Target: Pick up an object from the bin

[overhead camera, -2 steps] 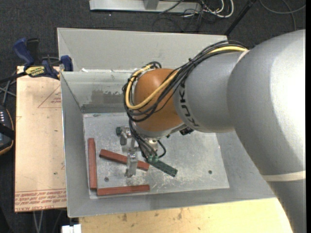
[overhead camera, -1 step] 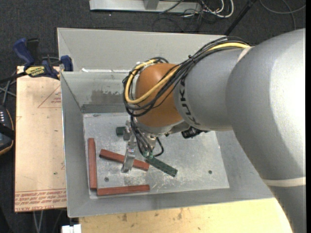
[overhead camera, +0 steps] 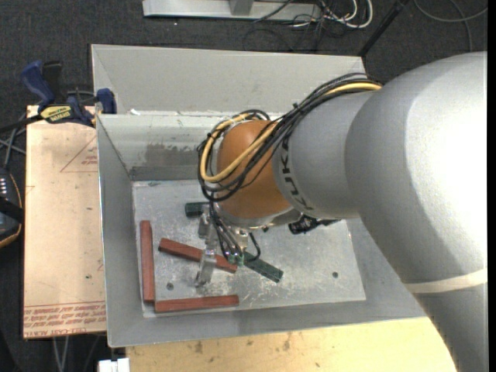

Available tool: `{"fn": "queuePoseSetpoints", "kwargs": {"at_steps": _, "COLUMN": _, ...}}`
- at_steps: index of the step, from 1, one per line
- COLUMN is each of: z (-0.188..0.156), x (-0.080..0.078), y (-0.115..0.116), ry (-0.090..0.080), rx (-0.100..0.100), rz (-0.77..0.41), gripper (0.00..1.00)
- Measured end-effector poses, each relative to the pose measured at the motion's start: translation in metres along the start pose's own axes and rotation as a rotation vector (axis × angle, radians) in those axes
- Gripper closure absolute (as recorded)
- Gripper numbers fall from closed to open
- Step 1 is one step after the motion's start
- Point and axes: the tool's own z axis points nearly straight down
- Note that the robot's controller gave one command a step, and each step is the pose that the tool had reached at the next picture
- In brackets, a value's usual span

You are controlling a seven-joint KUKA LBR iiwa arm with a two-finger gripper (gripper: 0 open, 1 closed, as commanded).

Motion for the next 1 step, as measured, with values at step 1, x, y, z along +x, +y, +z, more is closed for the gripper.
{"fn": "queuePoseSetpoints", "kwargs": {"at_steps": 1, "z": 0.0043, "x": 0.0015, "y": 0.0162, "ry": 0.0, "rx": -0.001, "rz": 0.119, "gripper": 1.0}}
